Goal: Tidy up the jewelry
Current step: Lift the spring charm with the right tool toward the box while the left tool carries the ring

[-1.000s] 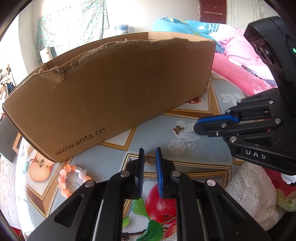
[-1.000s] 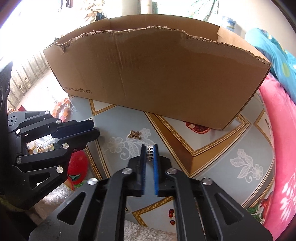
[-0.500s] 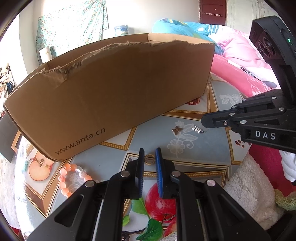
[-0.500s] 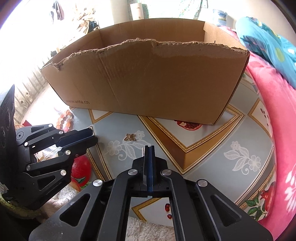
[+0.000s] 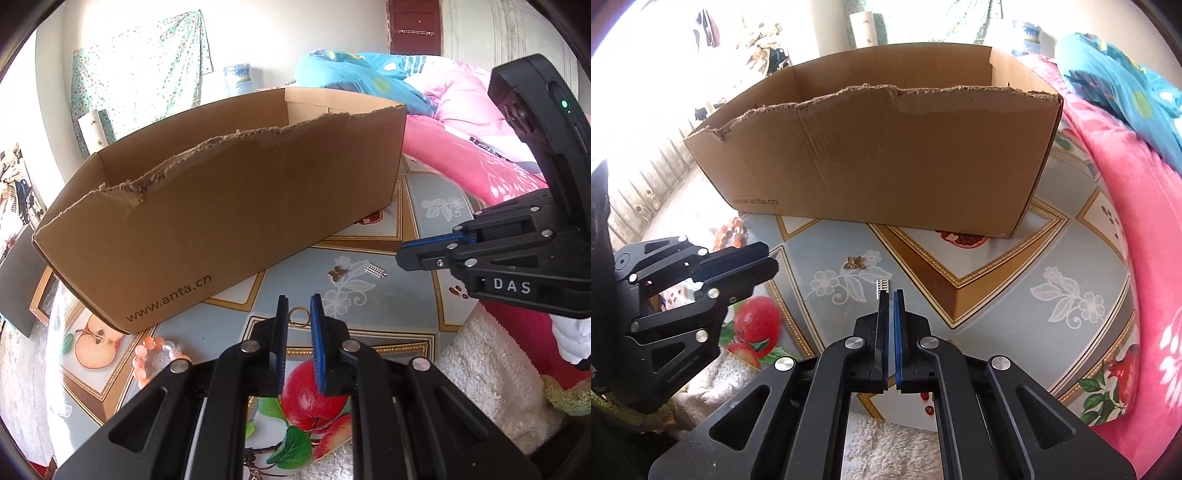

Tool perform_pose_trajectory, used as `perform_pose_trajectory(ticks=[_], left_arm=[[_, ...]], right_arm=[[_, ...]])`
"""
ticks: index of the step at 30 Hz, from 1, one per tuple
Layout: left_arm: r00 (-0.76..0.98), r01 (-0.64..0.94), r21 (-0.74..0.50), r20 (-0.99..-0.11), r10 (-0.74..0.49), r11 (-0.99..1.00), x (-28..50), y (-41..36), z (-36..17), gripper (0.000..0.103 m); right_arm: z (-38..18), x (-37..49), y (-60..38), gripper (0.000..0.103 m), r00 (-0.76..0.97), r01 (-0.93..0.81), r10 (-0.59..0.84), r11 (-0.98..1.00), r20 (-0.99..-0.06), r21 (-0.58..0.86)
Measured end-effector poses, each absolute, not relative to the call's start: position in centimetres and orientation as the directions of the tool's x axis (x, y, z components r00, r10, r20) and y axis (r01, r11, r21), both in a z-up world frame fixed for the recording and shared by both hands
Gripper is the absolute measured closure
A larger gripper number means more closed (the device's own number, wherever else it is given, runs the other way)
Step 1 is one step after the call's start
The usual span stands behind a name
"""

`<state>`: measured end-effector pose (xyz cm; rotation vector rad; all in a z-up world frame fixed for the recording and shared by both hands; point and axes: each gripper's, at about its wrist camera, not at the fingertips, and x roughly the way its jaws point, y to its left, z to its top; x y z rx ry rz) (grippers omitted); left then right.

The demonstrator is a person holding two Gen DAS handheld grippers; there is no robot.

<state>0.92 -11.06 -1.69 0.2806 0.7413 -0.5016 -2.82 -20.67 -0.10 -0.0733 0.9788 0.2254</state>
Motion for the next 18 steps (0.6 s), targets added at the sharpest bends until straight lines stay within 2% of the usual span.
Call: perform_pose_trajectory(ticks=[4, 13, 16, 18], left_arm=[[0.634, 0.516, 0.069, -0.701, -0.326, 0.854, 0.8, -10.9, -1.6, 0.092], [0.628, 0.505, 0.048, -0.706, -0.328, 0.862, 1.6, -11.0, -2.0, 0.092], [0.621, 0.512, 0.043, -0.709, -0.335, 0.858, 1.7, -10.9, -2.2, 0.092], [0.618, 0.514, 0.041, -0.71, -0.337, 0.857, 1.8, -10.9, -2.3, 0.092]], right_arm=[[-1.0, -1.8, -20.0, 0.1, 0.527, -0.235, 0.123, 0.972, -0.841, -0.006], [-0.4, -2.6, -19.1, 0.099, 0.509, -0.285, 0.219, 0.955, -0.833, 0.077], [0.2, -2.7, -19.0, 0.081, 0.519, -0.332, 0.207, 0.943, -0.83, 0.028], [0.5, -2.7, -18.4, 0.078, 0.526, -0.409, 0.199, 0.912, -0.827, -0.041]])
